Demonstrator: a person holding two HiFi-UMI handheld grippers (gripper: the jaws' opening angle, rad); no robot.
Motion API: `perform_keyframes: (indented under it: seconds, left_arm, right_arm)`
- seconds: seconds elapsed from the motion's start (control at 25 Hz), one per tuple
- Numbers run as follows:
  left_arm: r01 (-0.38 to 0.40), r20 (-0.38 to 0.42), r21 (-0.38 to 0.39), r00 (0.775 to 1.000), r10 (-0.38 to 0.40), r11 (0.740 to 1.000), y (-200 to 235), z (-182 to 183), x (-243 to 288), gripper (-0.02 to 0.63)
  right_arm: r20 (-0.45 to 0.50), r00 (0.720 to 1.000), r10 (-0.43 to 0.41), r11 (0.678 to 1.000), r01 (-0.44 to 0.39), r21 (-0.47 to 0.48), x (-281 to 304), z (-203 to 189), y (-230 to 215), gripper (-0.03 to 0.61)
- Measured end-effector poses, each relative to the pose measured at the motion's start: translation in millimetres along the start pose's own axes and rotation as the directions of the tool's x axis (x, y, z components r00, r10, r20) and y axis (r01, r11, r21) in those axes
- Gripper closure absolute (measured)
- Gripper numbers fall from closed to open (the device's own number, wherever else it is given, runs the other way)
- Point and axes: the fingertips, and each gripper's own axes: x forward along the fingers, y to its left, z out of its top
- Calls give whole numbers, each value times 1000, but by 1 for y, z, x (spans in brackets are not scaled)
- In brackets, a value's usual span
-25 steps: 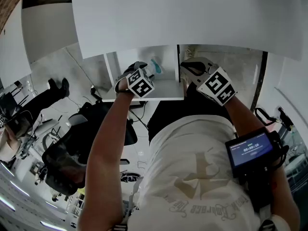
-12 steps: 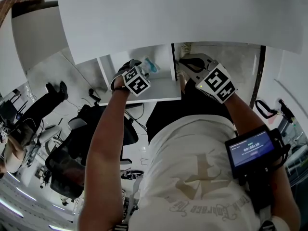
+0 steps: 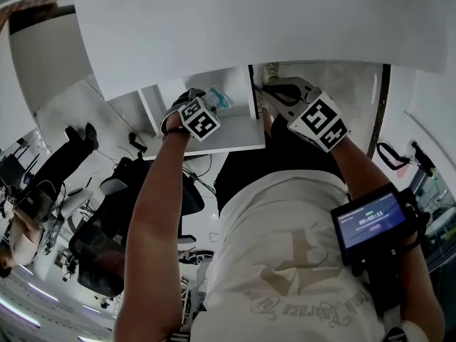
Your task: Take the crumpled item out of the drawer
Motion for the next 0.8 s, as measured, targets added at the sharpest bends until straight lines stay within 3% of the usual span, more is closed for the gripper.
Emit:
perform_keyframes:
  seconds: [0.4,0.8]
  left_arm:
    - [1,17,7,1000,-1,1000,-5,4,-2,422]
    - [-27,52,-37,998,29,999,4,8,-15,430]
  right_arm:
    - [2,1000,2,1000,-2,-8,1,0,0,554]
    - [-3,1000,13,1000,-13,-25,3,4,1,554]
